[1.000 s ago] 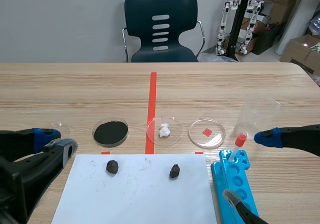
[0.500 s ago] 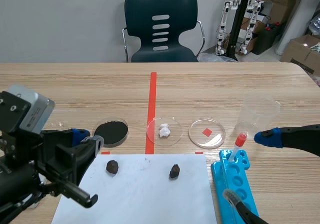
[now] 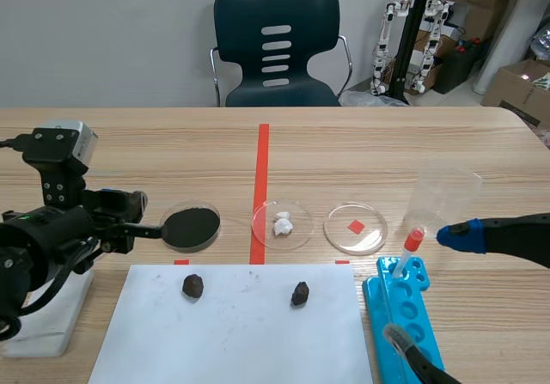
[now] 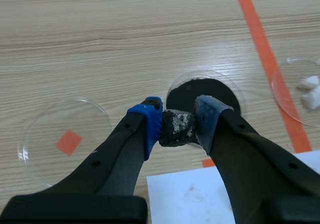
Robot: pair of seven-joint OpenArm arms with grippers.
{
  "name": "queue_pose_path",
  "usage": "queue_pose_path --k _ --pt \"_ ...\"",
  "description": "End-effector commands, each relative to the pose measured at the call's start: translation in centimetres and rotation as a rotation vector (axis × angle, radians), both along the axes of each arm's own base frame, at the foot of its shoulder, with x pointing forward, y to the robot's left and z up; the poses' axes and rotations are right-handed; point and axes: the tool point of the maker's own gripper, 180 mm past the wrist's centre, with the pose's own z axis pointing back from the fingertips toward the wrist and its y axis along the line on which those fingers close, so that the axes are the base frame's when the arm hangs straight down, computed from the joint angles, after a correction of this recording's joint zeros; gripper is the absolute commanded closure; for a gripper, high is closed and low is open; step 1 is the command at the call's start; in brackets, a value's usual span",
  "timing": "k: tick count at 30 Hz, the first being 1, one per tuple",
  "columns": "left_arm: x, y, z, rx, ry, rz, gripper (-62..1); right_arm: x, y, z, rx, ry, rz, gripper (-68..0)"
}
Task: Put the mineral in the empty petri dish
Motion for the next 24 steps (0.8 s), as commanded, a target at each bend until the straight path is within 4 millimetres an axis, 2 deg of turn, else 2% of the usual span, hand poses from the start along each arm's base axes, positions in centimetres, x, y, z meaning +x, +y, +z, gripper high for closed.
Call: queue_pose_path --k 1,11,18,24 --pt "1.2 0.5 1.0 -0.011 -0.035 0.023 -5.1 0.1 0.2 0.4 0.019 -0.009 -0.001 -52.9" --pt "3.6 4.6 -2.2 0.032 0.068 0.135 -5.1 0.1 0.2 0.4 0.019 -0.009 -0.001 -52.9" --pt "3.8 6.4 -4.2 0.053 0.152 0.177 -5.1 0.1 0.2 0.4 0.019 -0.009 -0.001 -52.9" --pt "3.9 8.2 -5.0 0.076 0.204 0.245 -5.1 0.1 0.2 0.4 0.019 -0.009 -0.001 -52.9"
